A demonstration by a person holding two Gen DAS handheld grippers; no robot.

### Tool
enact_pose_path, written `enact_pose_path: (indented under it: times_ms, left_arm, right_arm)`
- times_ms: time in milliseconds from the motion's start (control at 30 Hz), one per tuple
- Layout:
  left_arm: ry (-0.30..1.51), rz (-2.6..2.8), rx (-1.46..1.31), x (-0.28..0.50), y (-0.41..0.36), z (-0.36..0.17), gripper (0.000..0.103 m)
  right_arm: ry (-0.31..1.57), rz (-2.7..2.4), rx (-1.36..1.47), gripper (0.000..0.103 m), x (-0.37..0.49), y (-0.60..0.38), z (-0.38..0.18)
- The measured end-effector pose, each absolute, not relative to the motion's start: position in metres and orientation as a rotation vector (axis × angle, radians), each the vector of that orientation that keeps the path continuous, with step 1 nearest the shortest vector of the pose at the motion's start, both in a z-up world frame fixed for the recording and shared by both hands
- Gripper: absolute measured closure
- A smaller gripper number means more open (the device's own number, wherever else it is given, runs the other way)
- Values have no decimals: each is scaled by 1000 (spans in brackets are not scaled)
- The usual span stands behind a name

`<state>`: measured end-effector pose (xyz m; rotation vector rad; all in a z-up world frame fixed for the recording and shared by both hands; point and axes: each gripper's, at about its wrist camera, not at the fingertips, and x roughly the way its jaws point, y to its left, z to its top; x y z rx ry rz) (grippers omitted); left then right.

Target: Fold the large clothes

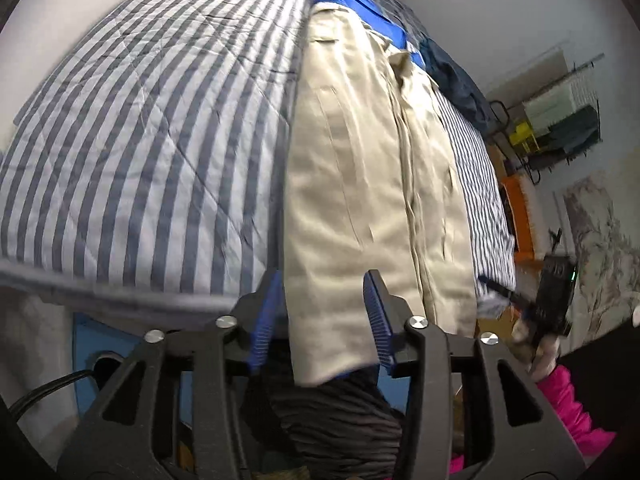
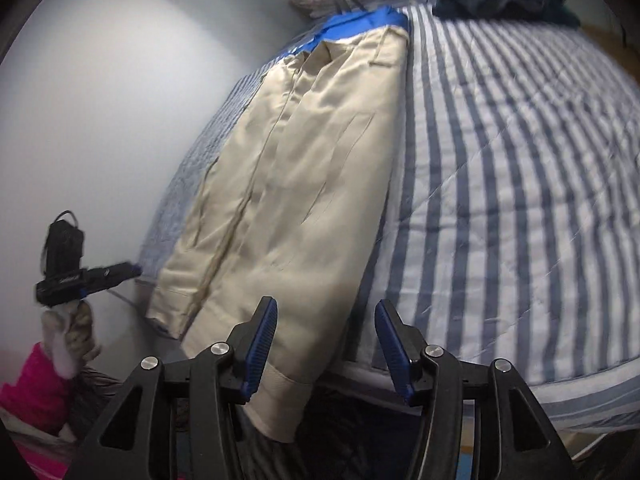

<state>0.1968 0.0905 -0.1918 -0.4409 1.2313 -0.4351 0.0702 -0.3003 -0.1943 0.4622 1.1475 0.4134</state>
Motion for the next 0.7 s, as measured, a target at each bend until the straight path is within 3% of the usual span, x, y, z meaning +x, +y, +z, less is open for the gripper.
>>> enact_pose_path:
  times_ms: [267,433,533,600,700]
  left_arm:
    - [1400,-489,-470,227,67,-249,60]
    - [1405,-531,-428,221,51,-254,60]
    - [1390,-542,-379,216,45,-247,72]
    - [1360,-530,-324,211,41,-237,90]
    - [1326,-527,-342,208,42,-222,96]
  right_arm:
    - [1232,501,547,50,65,-289,-228]
    - [1235,585,588,50,64,-283,-232]
    - [1240,608,575,56,66,-278,-233]
    - [1242,611,571,74,67,-279,-233]
    - [1243,612,615,88,67,-290,-231]
